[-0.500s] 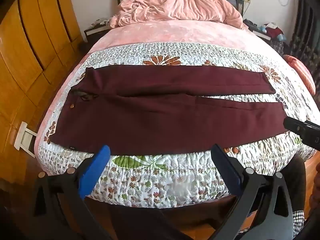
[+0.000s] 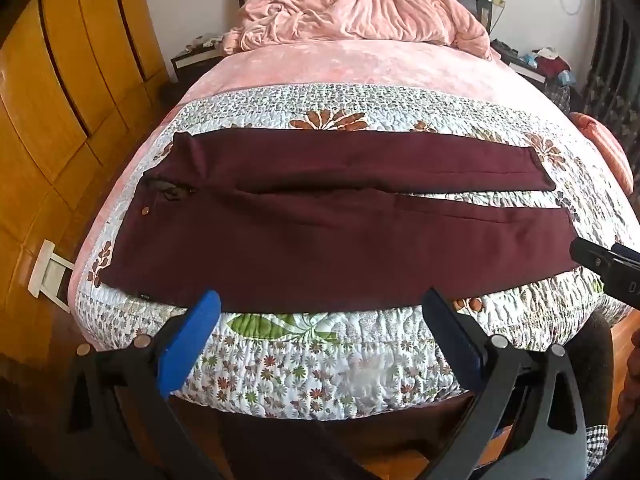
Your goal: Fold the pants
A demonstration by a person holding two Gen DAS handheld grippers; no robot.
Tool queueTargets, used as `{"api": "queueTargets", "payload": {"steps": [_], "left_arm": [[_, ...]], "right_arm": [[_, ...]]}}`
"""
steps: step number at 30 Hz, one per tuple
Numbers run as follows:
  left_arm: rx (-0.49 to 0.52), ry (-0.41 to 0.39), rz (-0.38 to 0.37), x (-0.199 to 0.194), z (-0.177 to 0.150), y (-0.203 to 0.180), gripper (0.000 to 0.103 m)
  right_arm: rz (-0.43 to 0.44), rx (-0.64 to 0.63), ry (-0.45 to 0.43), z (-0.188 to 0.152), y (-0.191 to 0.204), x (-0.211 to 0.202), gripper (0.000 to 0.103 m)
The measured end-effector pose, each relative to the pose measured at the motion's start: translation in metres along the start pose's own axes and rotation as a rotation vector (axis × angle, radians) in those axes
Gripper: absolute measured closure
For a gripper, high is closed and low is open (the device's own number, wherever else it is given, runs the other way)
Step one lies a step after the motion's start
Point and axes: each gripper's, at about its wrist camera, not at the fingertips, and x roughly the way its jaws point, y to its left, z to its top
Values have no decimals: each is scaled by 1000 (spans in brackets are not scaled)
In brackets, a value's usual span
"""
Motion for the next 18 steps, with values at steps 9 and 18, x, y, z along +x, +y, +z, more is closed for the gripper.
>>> {"api": "queueTargets", "payload": {"steps": [9, 18], "left_arm": [[-10, 0, 4, 2, 1, 3, 3], [-9, -2, 8, 3, 1, 4, 3]], "right_arm": [[-9, -1, -6, 1, -1, 1, 4], [-12, -6, -9, 2, 0, 1, 4]]}}
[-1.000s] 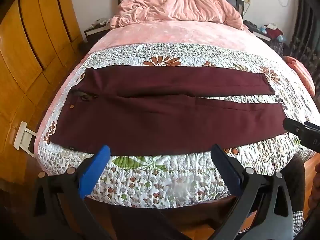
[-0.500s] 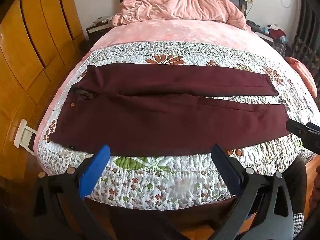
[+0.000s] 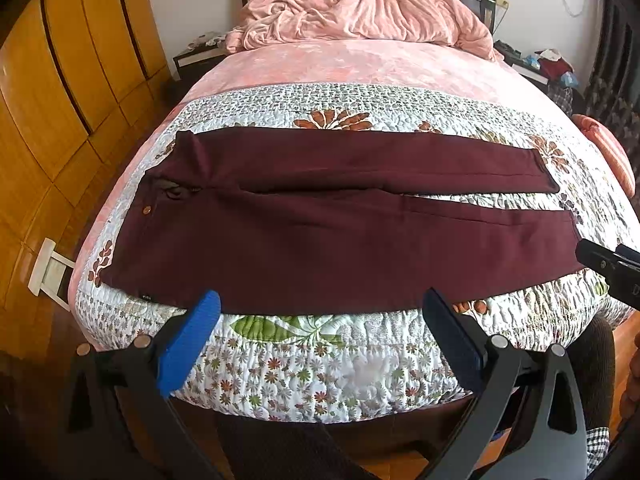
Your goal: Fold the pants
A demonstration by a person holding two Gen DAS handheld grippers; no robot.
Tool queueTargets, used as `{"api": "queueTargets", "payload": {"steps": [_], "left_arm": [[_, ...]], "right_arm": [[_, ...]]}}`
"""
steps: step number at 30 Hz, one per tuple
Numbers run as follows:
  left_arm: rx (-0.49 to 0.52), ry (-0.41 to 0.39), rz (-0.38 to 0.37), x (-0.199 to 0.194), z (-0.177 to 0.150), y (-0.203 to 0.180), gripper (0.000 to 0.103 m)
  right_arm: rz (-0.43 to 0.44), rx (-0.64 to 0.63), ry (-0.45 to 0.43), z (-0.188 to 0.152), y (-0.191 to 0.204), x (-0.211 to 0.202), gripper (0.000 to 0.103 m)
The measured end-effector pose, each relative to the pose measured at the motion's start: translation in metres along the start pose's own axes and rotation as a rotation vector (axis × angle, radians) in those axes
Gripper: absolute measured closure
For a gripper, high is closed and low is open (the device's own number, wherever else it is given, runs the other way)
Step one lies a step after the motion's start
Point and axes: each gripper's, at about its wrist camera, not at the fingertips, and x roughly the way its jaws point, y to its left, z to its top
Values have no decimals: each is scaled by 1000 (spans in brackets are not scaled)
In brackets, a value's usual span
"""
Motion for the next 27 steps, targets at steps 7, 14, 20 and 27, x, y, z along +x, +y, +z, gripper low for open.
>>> {"api": "queueTargets", "payload": {"steps": [7, 14, 20, 27], "left_arm": [[3, 1, 0, 0, 0, 1, 3], [2, 1, -1, 0, 0, 1, 3], [8, 0, 0, 1, 2, 0, 3], [10, -3, 1, 2, 3, 0, 3]], "right_arm": [[-4, 0, -2, 0, 0, 0, 4], [-4, 2, -3, 0, -1, 0, 4], [-5, 2, -4, -1, -1, 1, 4], [-3, 2, -1, 1, -1, 2, 4]]}}
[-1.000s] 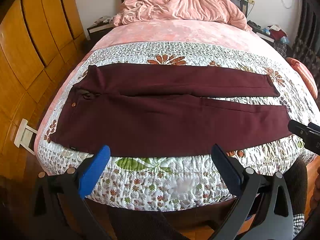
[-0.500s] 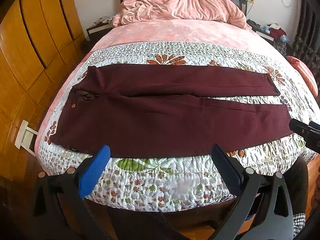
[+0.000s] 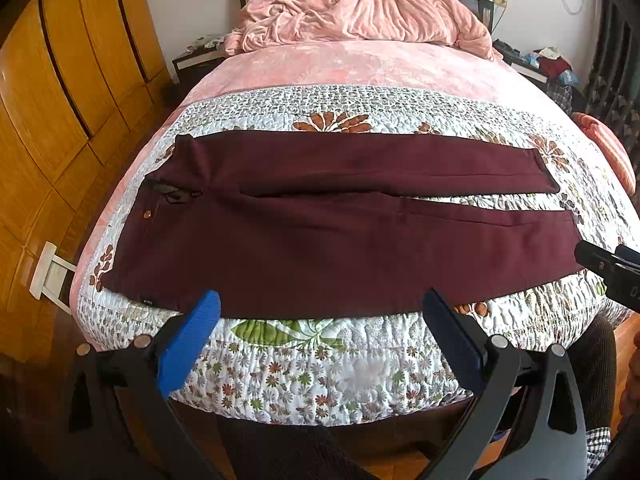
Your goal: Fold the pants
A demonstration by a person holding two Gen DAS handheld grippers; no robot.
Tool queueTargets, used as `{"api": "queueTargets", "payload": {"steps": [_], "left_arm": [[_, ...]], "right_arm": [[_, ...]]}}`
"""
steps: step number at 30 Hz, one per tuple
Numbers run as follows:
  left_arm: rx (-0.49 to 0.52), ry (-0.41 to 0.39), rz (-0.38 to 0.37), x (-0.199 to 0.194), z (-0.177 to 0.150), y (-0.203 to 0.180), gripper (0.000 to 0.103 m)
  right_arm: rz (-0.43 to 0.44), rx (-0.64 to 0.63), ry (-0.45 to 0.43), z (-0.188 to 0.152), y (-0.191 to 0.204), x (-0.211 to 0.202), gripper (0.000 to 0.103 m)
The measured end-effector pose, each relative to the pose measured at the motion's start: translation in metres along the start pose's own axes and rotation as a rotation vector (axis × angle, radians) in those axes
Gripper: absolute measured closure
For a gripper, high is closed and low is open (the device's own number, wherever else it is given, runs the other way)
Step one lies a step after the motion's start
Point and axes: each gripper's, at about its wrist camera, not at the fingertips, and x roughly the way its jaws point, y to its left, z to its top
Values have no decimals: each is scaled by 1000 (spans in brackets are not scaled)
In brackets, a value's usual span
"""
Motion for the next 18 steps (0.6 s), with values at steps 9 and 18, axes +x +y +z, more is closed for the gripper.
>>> {"api": "queueTargets", "payload": {"steps": [9, 18], "left_arm": [[4, -11, 3, -3, 4, -2, 3], [6, -14, 4, -5, 5, -2, 3]], "right_arm": [[-3, 0, -5, 1, 0, 1, 4], [-8, -8, -4, 2, 1, 4, 4]]}}
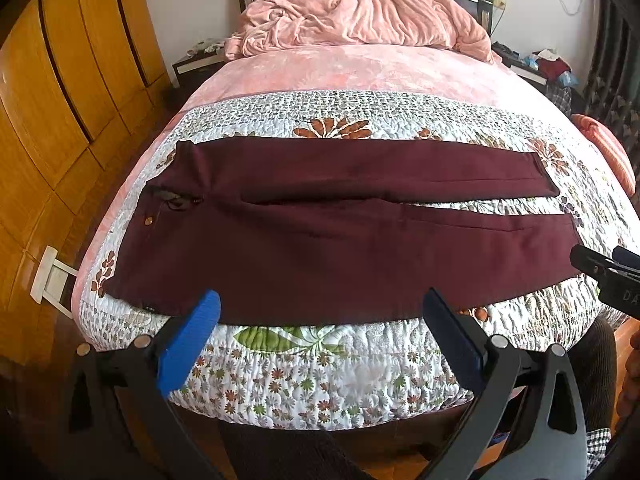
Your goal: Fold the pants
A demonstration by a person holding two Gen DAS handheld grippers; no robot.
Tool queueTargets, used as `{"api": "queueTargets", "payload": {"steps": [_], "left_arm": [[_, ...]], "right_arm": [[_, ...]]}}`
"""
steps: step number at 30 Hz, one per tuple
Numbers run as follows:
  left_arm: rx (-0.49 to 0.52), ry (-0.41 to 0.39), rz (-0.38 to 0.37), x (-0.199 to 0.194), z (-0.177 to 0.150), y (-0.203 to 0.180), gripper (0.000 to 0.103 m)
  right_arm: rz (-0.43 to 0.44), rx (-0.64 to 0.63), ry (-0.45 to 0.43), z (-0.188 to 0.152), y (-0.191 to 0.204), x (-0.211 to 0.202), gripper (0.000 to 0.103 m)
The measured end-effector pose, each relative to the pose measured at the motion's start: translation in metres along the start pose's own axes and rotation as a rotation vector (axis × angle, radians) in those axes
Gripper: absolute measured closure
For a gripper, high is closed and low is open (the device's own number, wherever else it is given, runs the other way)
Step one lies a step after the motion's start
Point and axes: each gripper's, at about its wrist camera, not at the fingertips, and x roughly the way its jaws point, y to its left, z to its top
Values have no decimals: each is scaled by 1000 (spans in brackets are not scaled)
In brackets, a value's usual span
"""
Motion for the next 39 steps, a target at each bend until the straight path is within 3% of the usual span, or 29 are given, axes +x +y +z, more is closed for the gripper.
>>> {"api": "queueTargets", "payload": {"steps": [17, 23, 27, 29, 32, 35, 39], "left_arm": [[16, 19, 6, 14, 8, -5, 3], [7, 47, -40, 43, 24, -3, 3], [56, 13, -73, 75, 56, -7, 3], [76, 45, -104, 93, 77, -12, 3], [46, 111, -176, 130, 113, -21, 3], [-10, 171, -262, 164, 140, -27, 3], [-40, 219, -333, 198, 161, -41, 3]], "right_arm": [[8, 2, 24, 0, -3, 18, 4], [85, 27, 18, 32, -38, 38, 4], [63, 44, 12, 100, -101, 83, 4], [10, 39, 76, 143, -137, 127, 4], [16, 39, 181, 183, -174, 187, 4], [66, 49, 305, 208, -203, 249, 4], [108, 51, 337, 219, -215, 291, 4]]}}
